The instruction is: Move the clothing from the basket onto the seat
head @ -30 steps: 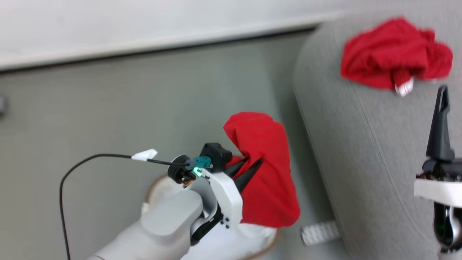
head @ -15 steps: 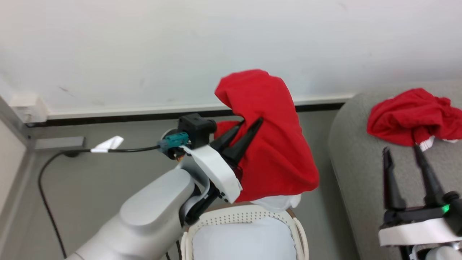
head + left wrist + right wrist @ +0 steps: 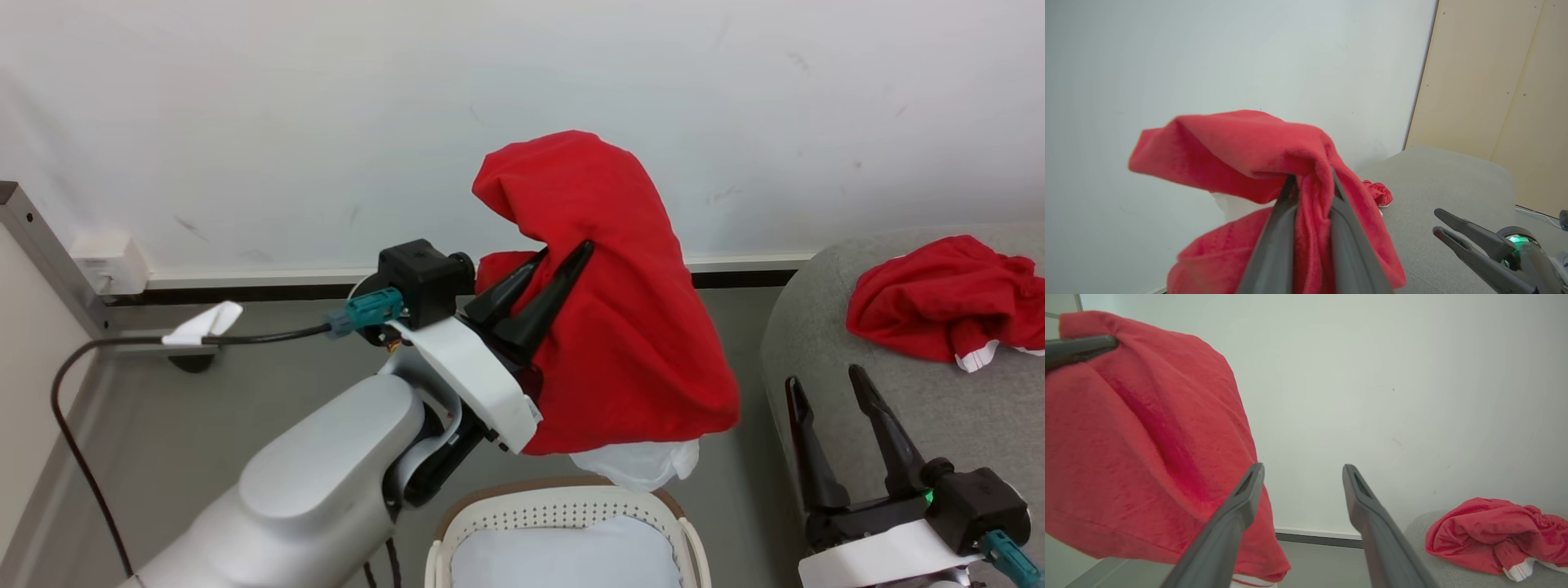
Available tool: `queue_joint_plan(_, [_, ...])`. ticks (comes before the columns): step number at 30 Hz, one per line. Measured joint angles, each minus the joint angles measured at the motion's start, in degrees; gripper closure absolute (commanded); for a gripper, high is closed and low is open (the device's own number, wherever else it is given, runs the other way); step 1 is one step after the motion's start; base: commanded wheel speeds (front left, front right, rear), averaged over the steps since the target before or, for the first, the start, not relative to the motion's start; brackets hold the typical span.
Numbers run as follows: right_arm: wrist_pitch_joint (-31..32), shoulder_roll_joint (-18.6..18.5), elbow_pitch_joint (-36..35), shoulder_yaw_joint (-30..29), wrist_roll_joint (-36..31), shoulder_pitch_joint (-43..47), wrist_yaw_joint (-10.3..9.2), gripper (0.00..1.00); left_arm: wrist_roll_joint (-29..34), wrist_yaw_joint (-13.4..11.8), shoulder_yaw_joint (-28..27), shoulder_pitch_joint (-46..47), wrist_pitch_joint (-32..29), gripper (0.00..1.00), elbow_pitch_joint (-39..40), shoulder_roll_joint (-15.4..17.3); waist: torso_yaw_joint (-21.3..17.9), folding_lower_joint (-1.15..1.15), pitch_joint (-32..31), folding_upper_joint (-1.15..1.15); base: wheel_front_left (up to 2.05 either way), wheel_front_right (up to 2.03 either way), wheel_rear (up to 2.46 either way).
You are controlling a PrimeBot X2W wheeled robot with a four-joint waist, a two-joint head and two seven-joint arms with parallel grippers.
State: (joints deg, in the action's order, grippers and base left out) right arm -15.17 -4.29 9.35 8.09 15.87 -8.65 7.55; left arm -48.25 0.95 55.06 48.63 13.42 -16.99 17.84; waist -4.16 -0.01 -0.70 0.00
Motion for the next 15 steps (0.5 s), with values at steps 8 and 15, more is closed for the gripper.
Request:
queue_joint_plan(8, [0.0,-1.6,0.2,3.4,-0.3,-0.1,0.0,0.0,-0.2,-0.8,-0.1,-0.3,-0.5,1.0,1.3,0.6,0.4,0.01,-0.3,0.0,0.0,0.0,0.0])
queue_joint_plan(15, [0.0,-4.8,0.7,13.3,-2.2,-2.7,0.0,0.0,-0.2,-0.9,0.3,-0.3,-0.7,1.0,1.3,0.6,0.8,0.01,-0.5,0.0,0.0,0.0,0.0])
